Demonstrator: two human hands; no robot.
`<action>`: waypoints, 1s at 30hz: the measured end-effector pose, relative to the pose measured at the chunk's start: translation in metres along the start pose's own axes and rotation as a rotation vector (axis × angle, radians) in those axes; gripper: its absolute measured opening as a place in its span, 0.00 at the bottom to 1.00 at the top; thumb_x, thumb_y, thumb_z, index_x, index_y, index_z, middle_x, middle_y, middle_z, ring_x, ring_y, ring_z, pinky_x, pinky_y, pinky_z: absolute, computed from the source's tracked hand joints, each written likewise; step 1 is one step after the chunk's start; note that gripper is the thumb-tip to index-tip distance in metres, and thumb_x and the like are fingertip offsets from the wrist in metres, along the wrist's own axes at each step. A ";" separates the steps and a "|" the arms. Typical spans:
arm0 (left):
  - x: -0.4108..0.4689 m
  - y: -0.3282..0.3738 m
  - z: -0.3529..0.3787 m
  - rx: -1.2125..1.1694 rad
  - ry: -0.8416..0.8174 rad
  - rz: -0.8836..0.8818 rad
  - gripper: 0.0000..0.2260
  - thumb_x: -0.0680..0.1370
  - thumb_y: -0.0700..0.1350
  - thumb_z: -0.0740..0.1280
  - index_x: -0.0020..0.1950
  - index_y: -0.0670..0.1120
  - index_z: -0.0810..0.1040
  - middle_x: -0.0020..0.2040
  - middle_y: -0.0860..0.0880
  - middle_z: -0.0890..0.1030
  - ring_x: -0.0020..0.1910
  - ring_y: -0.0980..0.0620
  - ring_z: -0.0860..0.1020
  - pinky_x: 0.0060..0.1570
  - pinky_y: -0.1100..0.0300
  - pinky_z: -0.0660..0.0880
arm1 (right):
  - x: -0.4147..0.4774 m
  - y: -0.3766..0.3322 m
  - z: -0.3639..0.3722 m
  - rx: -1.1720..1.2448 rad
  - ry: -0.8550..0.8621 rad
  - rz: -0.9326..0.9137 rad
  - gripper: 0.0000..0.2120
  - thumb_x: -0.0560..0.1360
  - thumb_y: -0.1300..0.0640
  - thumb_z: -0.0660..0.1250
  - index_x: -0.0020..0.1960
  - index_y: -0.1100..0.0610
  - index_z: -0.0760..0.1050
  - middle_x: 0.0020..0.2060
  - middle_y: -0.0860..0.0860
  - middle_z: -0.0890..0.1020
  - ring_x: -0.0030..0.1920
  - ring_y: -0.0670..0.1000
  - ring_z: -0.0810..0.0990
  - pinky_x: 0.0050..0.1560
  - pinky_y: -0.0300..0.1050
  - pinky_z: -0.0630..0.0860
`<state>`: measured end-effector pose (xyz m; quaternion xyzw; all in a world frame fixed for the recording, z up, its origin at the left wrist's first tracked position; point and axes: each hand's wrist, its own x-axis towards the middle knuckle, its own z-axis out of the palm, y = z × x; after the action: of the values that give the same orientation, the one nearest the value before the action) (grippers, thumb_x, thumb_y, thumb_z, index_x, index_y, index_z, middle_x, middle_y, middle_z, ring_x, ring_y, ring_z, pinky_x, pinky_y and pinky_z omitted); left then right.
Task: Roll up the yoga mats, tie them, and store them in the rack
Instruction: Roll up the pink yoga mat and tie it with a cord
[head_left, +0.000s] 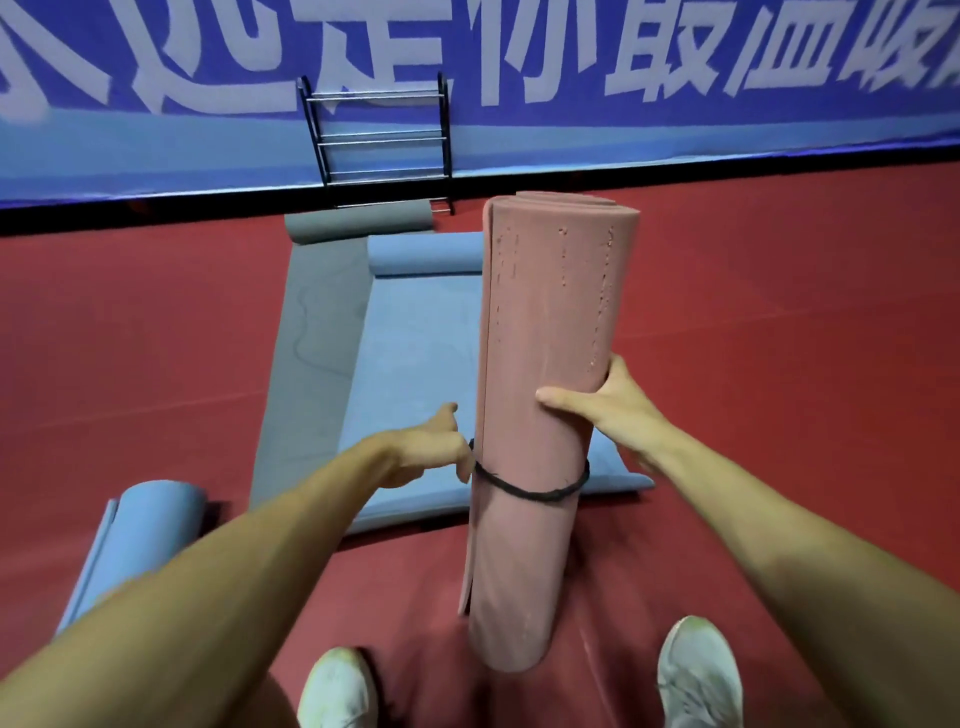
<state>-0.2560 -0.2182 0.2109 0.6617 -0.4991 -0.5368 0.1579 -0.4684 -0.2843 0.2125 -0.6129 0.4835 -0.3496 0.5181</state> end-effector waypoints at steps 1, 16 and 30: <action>0.004 -0.006 0.005 0.023 -0.046 0.003 0.45 0.72 0.35 0.68 0.78 0.48 0.41 0.76 0.49 0.57 0.74 0.48 0.58 0.70 0.53 0.59 | -0.002 -0.001 0.003 0.005 -0.023 0.001 0.57 0.46 0.37 0.83 0.68 0.54 0.64 0.60 0.46 0.78 0.57 0.42 0.79 0.60 0.45 0.76; 0.042 -0.015 0.035 -0.211 0.210 0.277 0.45 0.56 0.32 0.81 0.70 0.45 0.66 0.59 0.50 0.77 0.56 0.51 0.77 0.56 0.55 0.77 | -0.005 0.055 0.003 0.032 -0.155 0.261 0.58 0.55 0.62 0.84 0.73 0.47 0.50 0.61 0.44 0.74 0.61 0.48 0.75 0.63 0.53 0.74; 0.032 -0.013 0.017 -0.305 0.179 0.371 0.29 0.63 0.36 0.79 0.63 0.46 0.77 0.57 0.51 0.82 0.55 0.52 0.81 0.54 0.61 0.77 | -0.020 0.069 -0.006 -0.344 -0.005 0.064 0.41 0.54 0.69 0.82 0.64 0.52 0.75 0.49 0.49 0.83 0.55 0.51 0.81 0.61 0.45 0.76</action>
<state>-0.2664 -0.2330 0.1774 0.5722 -0.5093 -0.5070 0.3951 -0.4960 -0.2669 0.1483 -0.6775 0.5543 -0.2437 0.4176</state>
